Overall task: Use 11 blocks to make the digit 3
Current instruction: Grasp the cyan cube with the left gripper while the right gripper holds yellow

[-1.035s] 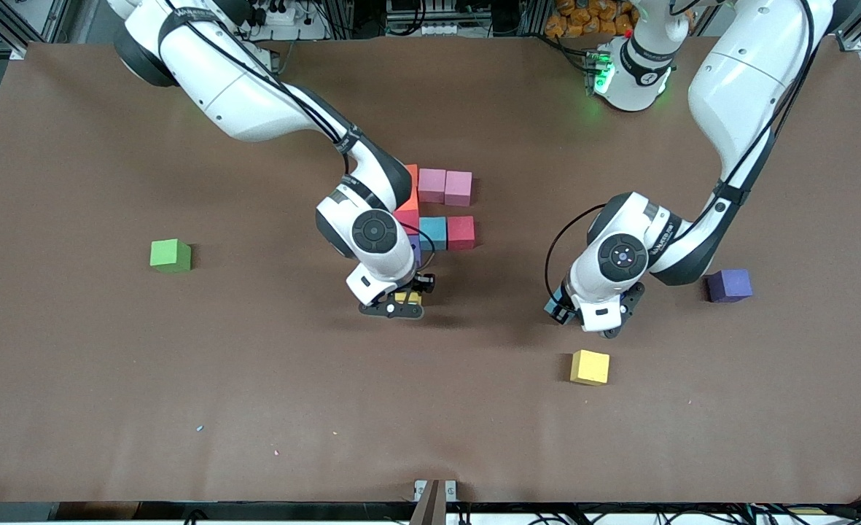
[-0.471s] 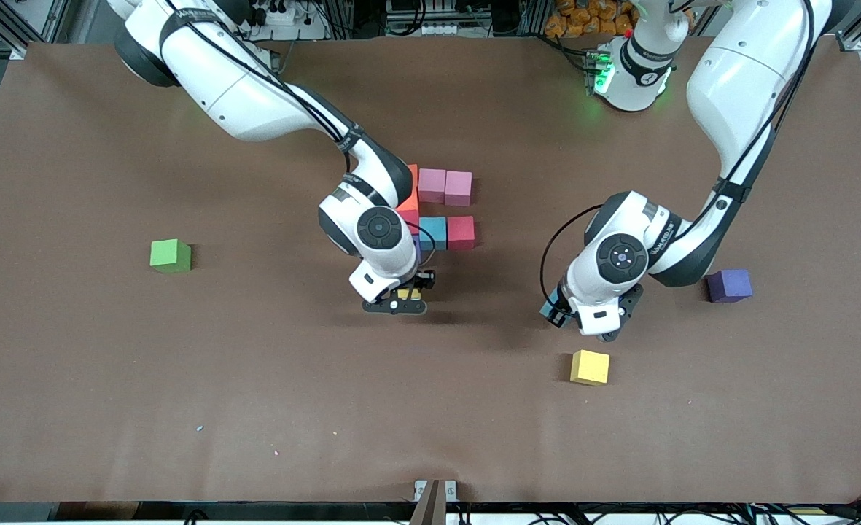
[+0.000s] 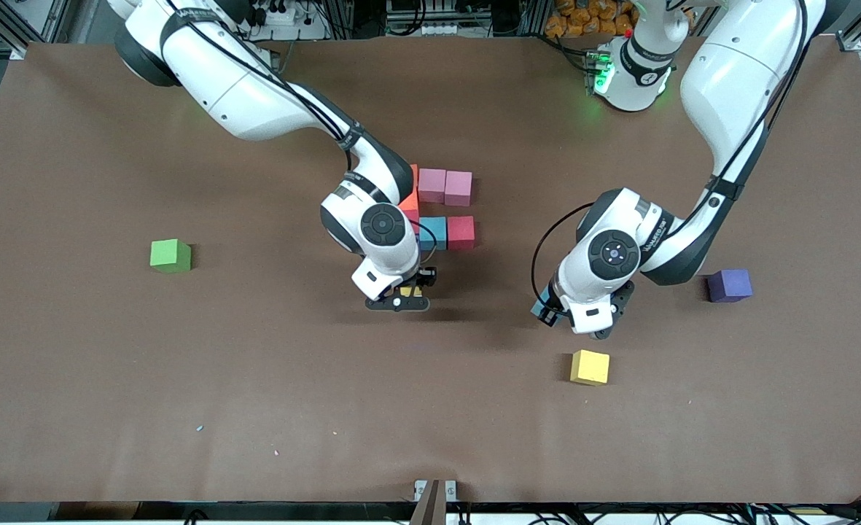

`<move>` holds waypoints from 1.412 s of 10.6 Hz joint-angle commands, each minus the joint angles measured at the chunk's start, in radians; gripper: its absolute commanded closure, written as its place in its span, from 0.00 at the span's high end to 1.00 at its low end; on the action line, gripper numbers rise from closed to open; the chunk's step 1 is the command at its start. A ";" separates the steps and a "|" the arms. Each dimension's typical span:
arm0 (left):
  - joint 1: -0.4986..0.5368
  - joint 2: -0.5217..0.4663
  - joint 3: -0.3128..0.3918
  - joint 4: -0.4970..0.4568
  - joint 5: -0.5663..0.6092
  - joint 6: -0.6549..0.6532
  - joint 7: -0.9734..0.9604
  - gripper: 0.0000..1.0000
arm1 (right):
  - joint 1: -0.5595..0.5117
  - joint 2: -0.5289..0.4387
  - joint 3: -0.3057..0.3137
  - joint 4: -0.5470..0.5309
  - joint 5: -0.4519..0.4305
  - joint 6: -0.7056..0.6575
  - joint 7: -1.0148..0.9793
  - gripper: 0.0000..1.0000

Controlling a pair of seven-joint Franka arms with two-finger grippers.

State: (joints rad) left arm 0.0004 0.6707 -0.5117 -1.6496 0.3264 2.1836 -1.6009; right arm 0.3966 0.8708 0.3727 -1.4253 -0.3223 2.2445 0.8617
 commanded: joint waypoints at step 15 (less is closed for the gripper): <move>-0.102 0.007 0.001 0.093 -0.112 -0.021 -0.240 0.09 | -0.042 -0.038 0.043 -0.070 -0.050 0.023 0.000 0.13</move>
State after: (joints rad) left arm -0.0875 0.6709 -0.5169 -1.5817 0.2348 2.1831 -1.8181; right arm 0.3802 0.8640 0.3943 -1.4522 -0.3484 2.2595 0.8583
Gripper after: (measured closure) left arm 0.419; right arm 0.441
